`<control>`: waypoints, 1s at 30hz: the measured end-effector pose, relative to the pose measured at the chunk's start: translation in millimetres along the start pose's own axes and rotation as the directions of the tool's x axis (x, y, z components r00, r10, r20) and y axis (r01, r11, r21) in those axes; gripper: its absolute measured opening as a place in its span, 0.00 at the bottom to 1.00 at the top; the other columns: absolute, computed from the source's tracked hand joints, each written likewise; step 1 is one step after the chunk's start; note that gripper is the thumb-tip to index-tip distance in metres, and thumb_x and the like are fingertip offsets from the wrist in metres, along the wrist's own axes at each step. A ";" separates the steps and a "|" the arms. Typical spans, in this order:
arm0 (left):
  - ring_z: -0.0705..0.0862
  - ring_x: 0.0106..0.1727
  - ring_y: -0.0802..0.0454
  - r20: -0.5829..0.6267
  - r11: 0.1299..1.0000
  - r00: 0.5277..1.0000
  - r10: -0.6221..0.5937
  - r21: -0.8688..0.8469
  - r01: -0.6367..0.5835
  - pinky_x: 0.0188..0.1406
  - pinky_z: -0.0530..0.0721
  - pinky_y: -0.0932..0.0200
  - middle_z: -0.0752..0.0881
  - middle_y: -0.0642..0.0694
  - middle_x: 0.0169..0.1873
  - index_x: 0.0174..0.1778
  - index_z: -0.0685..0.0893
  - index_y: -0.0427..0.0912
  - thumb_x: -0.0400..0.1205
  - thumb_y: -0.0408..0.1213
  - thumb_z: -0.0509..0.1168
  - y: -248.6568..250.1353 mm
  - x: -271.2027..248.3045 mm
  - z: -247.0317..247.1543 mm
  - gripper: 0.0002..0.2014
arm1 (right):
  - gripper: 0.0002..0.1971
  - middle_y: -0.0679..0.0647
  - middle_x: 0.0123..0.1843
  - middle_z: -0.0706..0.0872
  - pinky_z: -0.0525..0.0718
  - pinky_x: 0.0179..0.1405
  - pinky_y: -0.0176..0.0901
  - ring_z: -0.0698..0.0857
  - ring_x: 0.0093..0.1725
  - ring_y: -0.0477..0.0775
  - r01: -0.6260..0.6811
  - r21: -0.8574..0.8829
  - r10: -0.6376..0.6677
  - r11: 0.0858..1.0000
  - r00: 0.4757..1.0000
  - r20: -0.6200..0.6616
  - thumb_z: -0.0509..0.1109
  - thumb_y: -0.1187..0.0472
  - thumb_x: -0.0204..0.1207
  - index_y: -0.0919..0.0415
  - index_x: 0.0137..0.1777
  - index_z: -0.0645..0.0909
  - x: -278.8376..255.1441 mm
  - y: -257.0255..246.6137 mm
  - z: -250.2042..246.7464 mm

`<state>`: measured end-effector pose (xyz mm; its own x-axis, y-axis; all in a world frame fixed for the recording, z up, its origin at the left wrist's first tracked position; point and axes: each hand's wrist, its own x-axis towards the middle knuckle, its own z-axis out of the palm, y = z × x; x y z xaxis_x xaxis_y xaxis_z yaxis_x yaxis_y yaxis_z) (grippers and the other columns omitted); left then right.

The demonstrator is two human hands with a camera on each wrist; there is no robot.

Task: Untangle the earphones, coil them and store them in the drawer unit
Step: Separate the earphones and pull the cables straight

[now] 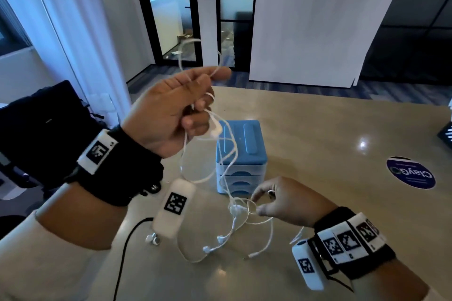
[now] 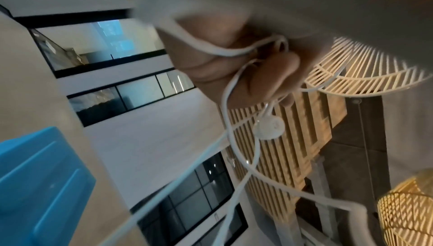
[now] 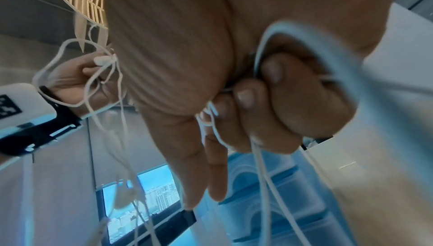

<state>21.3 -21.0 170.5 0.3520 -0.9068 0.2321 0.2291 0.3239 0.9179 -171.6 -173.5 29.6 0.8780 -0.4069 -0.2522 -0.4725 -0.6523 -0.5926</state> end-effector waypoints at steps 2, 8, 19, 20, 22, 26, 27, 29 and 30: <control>0.63 0.15 0.65 -0.025 0.998 0.998 0.050 0.029 -0.049 0.17 0.56 0.68 0.72 0.53 0.26 0.57 0.86 0.44 0.83 0.39 0.59 16.0 0.0 -9.2 0.13 | 0.15 0.34 0.44 0.85 0.74 0.42 0.28 0.79 0.42 0.28 -0.055 -0.038 0.058 0.998 0.996 0.073 0.79 0.54 0.72 0.39 0.58 0.89 -4.2 5.7 -3.6; 0.61 0.17 0.64 -0.005 0.995 0.997 0.073 0.067 -0.072 0.17 0.50 0.65 0.71 0.54 0.27 0.56 0.86 0.47 0.87 0.40 0.57 30.4 4.3 -4.7 0.12 | 0.44 0.35 0.57 0.89 0.78 0.67 0.28 0.80 0.53 0.21 -0.001 0.156 -0.013 0.988 0.996 0.093 0.83 0.56 0.69 0.34 0.83 0.68 1.0 -2.5 18.3; 0.61 0.21 0.62 -0.045 0.984 0.986 0.159 -0.072 -0.161 0.20 0.54 0.66 0.72 0.55 0.27 0.59 0.84 0.49 0.89 0.43 0.56 50.4 21.3 -17.6 0.12 | 0.09 0.45 0.30 0.86 0.79 0.38 0.39 0.79 0.30 0.39 0.112 0.254 -0.087 0.961 0.990 -0.107 0.79 0.52 0.77 0.49 0.36 0.85 26.1 4.6 36.5; 0.60 0.21 0.61 -0.081 0.980 0.981 0.176 -0.077 -0.182 0.21 0.54 0.65 0.71 0.55 0.27 0.59 0.84 0.49 0.90 0.43 0.55 54.6 20.4 -25.9 0.12 | 0.09 0.49 0.32 0.88 0.80 0.39 0.40 0.80 0.31 0.41 0.106 0.280 -0.067 0.954 0.987 -0.148 0.79 0.51 0.77 0.51 0.37 0.87 23.1 12.4 32.0; 0.57 0.22 0.60 -0.160 0.977 0.966 0.201 -0.043 -0.210 0.21 0.55 0.64 0.68 0.55 0.26 0.57 0.85 0.49 0.89 0.42 0.56 59.7 18.3 -40.1 0.11 | 0.08 0.48 0.30 0.86 0.77 0.37 0.43 0.78 0.31 0.43 0.098 0.332 -0.024 0.938 0.976 -0.218 0.79 0.51 0.77 0.50 0.37 0.88 16.5 26.6 22.6; 0.58 0.18 0.60 -0.344 0.987 0.927 0.150 0.103 -0.121 0.17 0.59 0.65 0.63 0.55 0.22 0.57 0.85 0.45 0.85 0.40 0.61 47.7 14.9 -56.6 0.10 | 0.11 0.41 0.24 0.79 0.69 0.29 0.37 0.71 0.27 0.43 0.145 0.399 0.013 0.905 0.930 -0.367 0.78 0.55 0.79 0.53 0.35 0.87 -0.4 34.2 -4.8; 0.60 0.17 0.60 -0.374 0.980 0.916 0.143 0.183 -0.079 0.15 0.58 0.65 0.64 0.54 0.21 0.57 0.86 0.43 0.81 0.38 0.63 39.5 14.3 -58.6 0.11 | 0.11 0.42 0.24 0.77 0.69 0.27 0.37 0.71 0.26 0.44 0.169 0.429 0.022 0.887 0.914 -0.405 0.78 0.56 0.79 0.54 0.34 0.86 -4.1 32.7 -12.0; 0.62 0.16 0.60 -0.342 0.889 0.928 0.150 0.456 0.025 0.16 0.57 0.68 0.72 0.50 0.22 0.52 0.89 0.43 0.77 0.37 0.69 18.8 11.3 -57.4 0.09 | 0.13 0.45 0.23 0.73 0.67 0.26 0.41 0.68 0.26 0.47 0.221 0.494 0.044 0.841 0.881 -0.470 0.78 0.57 0.79 0.54 0.33 0.84 -9.9 27.2 -24.2; 0.65 0.16 0.61 -0.295 0.788 0.948 0.119 0.609 0.090 0.16 0.60 0.69 0.78 0.51 0.23 0.49 0.90 0.44 0.77 0.37 0.73 7.3 8.7 -53.8 0.06 | 0.14 0.47 0.24 0.71 0.66 0.27 0.41 0.67 0.26 0.48 0.245 0.527 0.053 0.814 0.872 -0.487 0.77 0.57 0.80 0.54 0.33 0.83 -12.0 23.6 -30.1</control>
<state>74.8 -12.0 161.9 0.6288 -0.7413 0.2347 -0.3405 0.0089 0.9402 -195.6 -203.3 41.7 0.7030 -0.7007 0.1218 -0.1290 -0.2940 -0.9471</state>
